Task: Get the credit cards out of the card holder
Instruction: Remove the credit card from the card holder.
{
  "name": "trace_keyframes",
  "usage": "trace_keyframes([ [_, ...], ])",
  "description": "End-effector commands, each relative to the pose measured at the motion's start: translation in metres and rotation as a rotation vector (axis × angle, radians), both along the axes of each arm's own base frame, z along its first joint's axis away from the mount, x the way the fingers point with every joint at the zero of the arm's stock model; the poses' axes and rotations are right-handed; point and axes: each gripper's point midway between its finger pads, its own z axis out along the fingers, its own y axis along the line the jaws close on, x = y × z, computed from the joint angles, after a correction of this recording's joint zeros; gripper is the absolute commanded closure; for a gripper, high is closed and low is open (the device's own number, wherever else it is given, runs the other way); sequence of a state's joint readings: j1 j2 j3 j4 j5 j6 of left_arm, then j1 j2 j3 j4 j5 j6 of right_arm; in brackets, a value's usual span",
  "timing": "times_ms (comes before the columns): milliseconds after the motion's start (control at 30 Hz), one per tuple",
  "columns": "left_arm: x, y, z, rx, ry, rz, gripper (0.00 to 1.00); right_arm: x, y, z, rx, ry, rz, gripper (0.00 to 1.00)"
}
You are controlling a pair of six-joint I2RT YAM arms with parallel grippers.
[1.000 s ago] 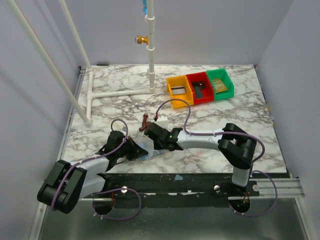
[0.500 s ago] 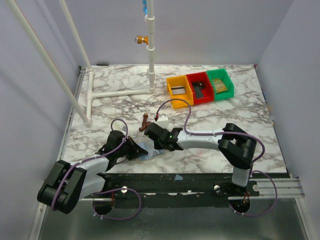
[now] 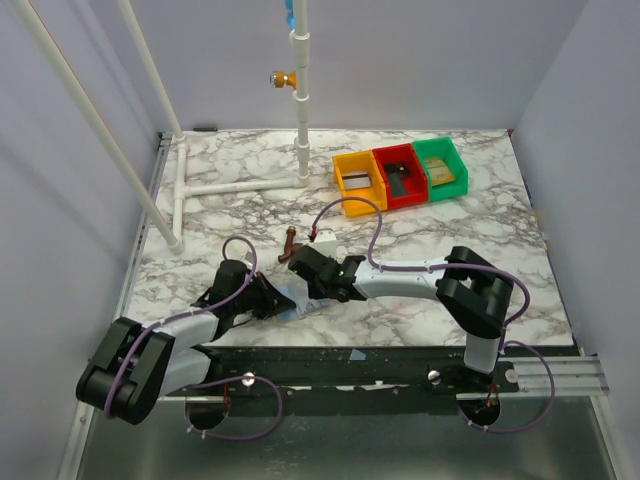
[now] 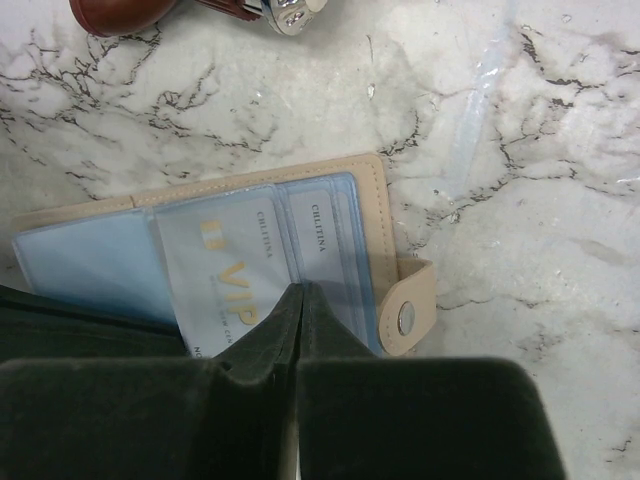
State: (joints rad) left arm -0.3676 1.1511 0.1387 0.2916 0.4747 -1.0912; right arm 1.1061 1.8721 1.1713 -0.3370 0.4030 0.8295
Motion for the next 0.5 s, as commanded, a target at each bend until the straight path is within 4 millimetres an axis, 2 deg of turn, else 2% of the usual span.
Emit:
trace_keyframes([
  [0,0.0002,-0.0009,-0.002,0.002,0.003,-0.019,0.88,-0.019,-0.0637,-0.0508,-0.288,0.086,0.001,0.99],
  [133,0.0007,-0.0016,-0.0045,-0.001,0.009,-0.019,0.77,-0.0209,-0.0638,-0.0541,-0.291,0.096,0.007,0.99],
  [267,0.0015,-0.0035,-0.006,-0.009,0.012,-0.023,0.72,-0.0216,-0.0642,-0.0554,-0.293,0.099,0.01,0.99],
  [467,0.0032,-0.0083,-0.0028,-0.046,0.005,-0.028,0.72,-0.0242,-0.0619,-0.0591,-0.291,0.114,0.022,0.99],
])
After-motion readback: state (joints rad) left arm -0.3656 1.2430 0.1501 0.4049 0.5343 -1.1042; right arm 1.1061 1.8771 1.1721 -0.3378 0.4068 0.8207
